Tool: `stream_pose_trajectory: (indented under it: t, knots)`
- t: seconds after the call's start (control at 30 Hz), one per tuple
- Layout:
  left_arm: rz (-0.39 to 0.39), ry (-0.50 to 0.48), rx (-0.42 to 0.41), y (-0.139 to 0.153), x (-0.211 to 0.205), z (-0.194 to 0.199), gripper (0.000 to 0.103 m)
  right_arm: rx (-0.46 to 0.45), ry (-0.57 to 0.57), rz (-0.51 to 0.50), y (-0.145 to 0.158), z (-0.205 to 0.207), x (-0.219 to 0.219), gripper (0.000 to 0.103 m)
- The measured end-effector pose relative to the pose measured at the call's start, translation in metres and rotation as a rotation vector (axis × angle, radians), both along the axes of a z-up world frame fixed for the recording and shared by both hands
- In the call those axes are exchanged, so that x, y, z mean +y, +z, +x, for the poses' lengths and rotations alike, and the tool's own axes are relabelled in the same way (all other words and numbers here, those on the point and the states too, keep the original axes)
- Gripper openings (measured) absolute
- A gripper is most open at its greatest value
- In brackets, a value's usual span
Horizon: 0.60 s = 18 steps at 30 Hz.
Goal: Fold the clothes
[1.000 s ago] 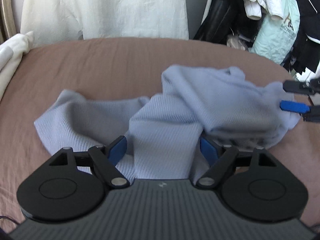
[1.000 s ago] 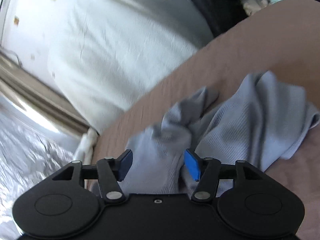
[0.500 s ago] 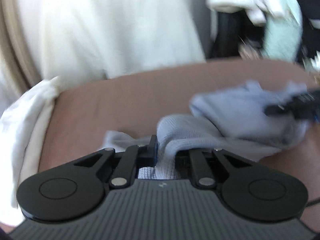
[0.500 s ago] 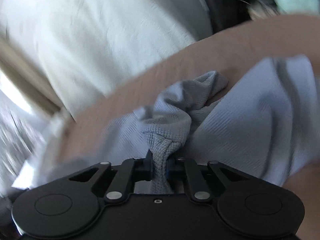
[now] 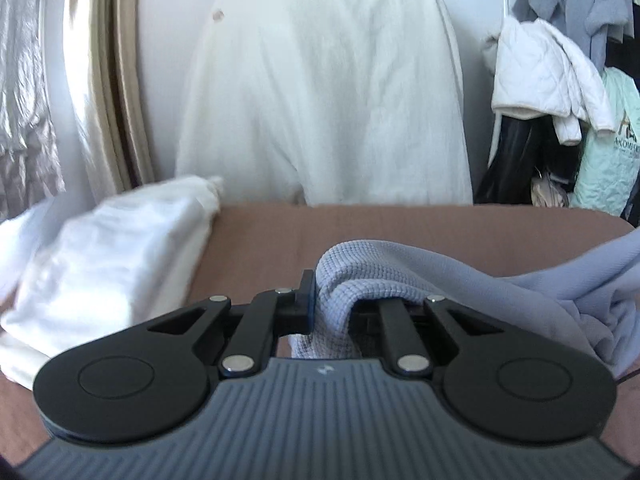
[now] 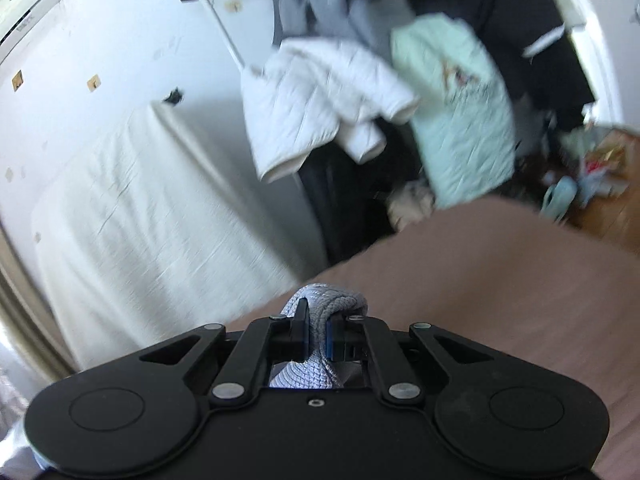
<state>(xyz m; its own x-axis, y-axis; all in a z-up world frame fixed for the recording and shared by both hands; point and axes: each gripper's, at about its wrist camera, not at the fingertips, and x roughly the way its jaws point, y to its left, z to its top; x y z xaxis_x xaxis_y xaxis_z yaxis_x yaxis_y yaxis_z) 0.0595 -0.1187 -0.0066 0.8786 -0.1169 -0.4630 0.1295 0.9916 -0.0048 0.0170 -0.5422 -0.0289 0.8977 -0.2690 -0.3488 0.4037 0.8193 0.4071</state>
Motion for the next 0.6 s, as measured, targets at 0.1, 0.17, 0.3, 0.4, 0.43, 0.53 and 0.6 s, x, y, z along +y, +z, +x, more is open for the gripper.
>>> stream_pose_trajectory:
  t: [0.1, 0.17, 0.3, 0.4, 0.43, 0.53, 0.6]
  knots:
    - [-0.016, 0.048, -0.021, 0.014, 0.028, 0.008, 0.006, -0.037, -0.003, 0.013, 0.001, 0.002, -0.008, 0.009]
    - [0.016, 0.063, -0.021, 0.016, 0.042, 0.028, 0.006, -0.077, 0.007, 0.075, 0.0, 0.007, -0.019, 0.009]
    - [0.035, 0.063, 0.027, 0.013, 0.056, 0.087, 0.005, -0.147, 0.069, 0.159, 0.003, 0.033, -0.04, 0.008]
    - [-0.038, 0.054, -0.072, 0.037, 0.055, 0.093, 0.005, -0.169, 0.022, 0.045, 0.013, 0.039, -0.038, 0.008]
    - [-0.047, 0.058, -0.138, 0.047, 0.054, 0.09, 0.005, -0.198, -0.006, 0.036, 0.014, 0.035, -0.039, 0.007]
    - [-0.133, 0.084, -0.191, 0.058, 0.06, 0.088, 0.005, -0.255, -0.141, 0.035, 0.015, 0.018, -0.054, 0.008]
    - [-0.116, 0.053, -0.135, 0.047, 0.056, 0.09, 0.005, -0.26, -0.197, 0.011, 0.01, 0.015, -0.064, 0.01]
